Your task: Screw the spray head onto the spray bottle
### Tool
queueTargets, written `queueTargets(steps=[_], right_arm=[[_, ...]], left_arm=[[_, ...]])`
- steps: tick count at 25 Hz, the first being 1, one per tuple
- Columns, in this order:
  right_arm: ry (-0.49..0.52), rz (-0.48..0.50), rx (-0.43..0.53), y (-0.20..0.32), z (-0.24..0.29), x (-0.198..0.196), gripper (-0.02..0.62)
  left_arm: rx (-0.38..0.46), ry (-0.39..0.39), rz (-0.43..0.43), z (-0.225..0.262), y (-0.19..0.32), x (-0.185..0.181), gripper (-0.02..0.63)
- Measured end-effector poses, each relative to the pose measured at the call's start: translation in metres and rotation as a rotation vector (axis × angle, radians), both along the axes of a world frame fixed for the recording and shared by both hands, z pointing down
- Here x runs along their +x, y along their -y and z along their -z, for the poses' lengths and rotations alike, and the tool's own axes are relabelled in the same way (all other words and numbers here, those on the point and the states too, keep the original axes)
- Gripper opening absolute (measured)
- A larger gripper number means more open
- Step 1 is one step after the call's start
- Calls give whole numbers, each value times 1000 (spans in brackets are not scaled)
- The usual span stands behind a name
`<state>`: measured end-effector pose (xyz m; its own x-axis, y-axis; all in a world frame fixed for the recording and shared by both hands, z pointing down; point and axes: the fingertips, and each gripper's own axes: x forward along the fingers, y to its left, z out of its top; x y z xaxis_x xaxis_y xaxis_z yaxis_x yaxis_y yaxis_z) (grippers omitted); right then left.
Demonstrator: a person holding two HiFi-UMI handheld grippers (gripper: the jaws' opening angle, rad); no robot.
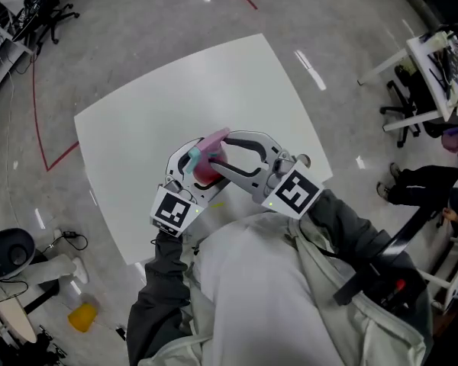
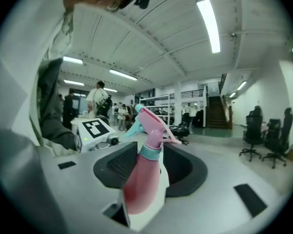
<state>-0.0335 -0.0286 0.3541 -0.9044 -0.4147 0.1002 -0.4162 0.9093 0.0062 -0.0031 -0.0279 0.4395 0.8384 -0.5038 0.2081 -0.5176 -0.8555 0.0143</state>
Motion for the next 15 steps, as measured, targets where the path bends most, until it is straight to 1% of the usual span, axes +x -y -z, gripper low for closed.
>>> queueTargets(steps=[1,2,5,8,9,10,11,12,15], right_arm=[[22,48,-49,-2,1,3,146],[37,98,-86,-5,3,5,164],[60,236,-147,-12,11,4,179],[63,367,-171,-25,17,-1,183],[58,398,-163,-28,19,-2,182],[52,407,-145,-29,20,-2,166],[43,384,-125,-27,20,-2,124],[32,330,-110,-20,18,-1,124],[14,98,-107,5,9,-3,123]], left_arm=[[2,-39,-42,6,-5,1,411],[4,-69,-82,12,-11,3,411],[10,-101,-177,23,-23,8,411],[-15,-108,-277,27,-37,15,411],[-26,-116,-291,28,-39,17,411],[-38,-126,-284,29,-38,17,411],[-42,-128,-253,28,-34,15,411],[-35,-116,-205,27,-26,11,411],[8,-28,-38,14,-1,0,411]])
